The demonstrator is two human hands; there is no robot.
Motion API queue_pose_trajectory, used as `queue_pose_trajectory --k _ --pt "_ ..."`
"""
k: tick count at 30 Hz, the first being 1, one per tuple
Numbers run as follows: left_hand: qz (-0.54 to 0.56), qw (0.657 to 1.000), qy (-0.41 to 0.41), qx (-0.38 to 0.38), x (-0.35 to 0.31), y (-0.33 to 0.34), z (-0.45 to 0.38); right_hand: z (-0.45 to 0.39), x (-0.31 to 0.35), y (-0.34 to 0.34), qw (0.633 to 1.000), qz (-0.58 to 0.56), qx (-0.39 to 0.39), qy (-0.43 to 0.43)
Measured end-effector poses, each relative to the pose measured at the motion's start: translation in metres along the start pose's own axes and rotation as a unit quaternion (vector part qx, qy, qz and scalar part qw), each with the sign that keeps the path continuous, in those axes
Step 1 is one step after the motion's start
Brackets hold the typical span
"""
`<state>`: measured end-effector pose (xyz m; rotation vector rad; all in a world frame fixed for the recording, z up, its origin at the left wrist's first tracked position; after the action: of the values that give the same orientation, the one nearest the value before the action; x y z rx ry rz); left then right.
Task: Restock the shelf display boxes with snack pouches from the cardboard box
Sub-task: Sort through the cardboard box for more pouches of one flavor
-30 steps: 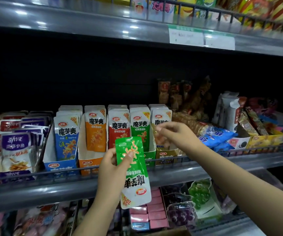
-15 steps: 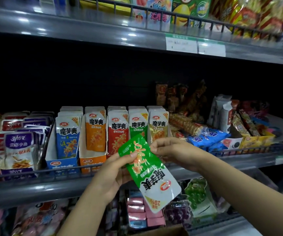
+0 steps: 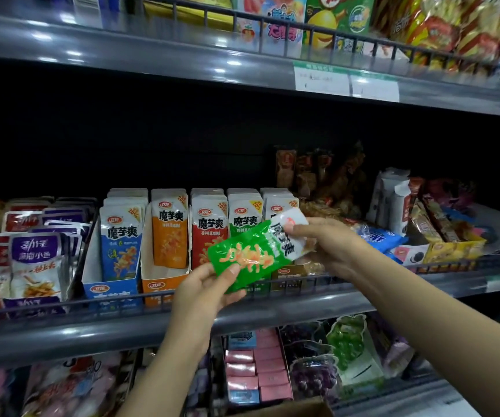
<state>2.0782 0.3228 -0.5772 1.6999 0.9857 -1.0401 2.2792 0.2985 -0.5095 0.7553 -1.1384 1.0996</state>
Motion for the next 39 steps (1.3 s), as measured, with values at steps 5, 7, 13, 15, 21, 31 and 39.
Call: queue_pose_trajectory --k 5,7,13,15,21,31,39 --pt "-0.367 0.896 0.25 0.002 0.005 -0.004 0.0 -0.012 0.037 -0.008 0.967 0.118 -0.169 -0.149" --pt "-0.471 0.829 0.3 0.034 0.015 -0.004 -0.003 -0.016 0.05 0.0 0.933 0.213 -0.222 -0.187" --pt "-0.65 0.672 0.292 0.202 0.036 -0.002 -0.009 -0.032 0.063 0.041 0.841 0.424 -0.233 -0.242" --pt "-0.675 0.651 0.264 0.225 0.038 -0.003 -0.01 -0.039 0.068 0.044 0.817 0.472 -0.241 -0.228" --pt "-0.675 0.651 0.249 0.242 0.038 -0.001 -0.009 -0.062 0.07 0.05 0.751 0.577 -0.245 -0.207" --pt "-0.682 0.634 0.282 0.23 0.047 -0.006 -0.013 -0.092 0.035 0.056 0.805 0.509 -0.166 -0.255" --pt "-0.664 0.652 0.291 0.222 0.047 -0.003 -0.003 -0.048 -0.003 0.036 0.774 0.441 -0.253 -0.377"
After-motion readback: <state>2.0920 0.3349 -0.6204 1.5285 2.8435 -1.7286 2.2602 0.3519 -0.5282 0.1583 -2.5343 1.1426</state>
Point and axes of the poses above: each hand's wrist, its own z-axis away from the middle knuckle, its own y-axis out of the palm, x = y × z, the point moved 3 cm from there along -z, towards the middle knuckle, and after that the axes turned 13 degrees about y, right-handed, at the moved point
